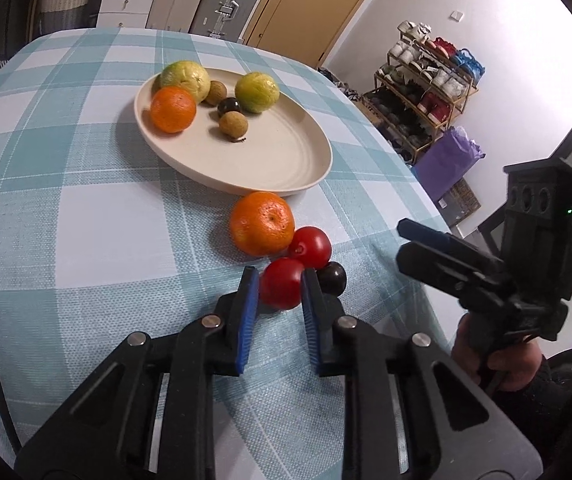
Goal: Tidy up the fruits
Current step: 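Grasp a red tomato with the left tool, then grasp the other red tomato with the right tool while the left tool holds its tomato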
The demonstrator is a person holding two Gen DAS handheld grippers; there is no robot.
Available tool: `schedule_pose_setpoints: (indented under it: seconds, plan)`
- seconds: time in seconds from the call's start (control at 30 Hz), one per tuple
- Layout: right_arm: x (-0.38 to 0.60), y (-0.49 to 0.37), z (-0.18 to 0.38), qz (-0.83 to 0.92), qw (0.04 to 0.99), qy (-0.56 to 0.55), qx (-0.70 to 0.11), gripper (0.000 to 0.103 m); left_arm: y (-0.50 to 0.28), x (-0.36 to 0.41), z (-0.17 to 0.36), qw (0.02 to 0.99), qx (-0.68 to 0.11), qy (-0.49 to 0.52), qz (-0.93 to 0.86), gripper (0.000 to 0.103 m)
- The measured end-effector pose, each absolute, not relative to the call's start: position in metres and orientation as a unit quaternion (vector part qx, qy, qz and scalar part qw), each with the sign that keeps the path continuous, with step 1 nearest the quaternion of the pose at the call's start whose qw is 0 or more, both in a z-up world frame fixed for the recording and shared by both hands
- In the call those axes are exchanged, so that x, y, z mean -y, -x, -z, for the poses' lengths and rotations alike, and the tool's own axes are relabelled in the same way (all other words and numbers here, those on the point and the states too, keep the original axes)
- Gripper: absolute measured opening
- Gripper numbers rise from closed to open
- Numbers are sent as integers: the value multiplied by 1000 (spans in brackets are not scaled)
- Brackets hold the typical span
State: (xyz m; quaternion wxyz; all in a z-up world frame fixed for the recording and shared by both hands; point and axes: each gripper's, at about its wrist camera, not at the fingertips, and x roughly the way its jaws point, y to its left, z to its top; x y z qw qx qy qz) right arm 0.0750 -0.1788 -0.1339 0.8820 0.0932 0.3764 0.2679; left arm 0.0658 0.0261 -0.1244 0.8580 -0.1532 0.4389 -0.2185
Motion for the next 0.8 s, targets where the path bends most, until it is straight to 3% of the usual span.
schedule_pose_setpoints:
  seconds: [0.5, 0.8]
  plan:
    - [149, -89, 139, -276, 874, -70, -393, 102, -73, -22, 130, 840, -444, 177, 257, 20]
    - [153, -92, 139, -270, 876, -70, -394, 102, -80, -11, 141, 833, -462, 164, 257, 28]
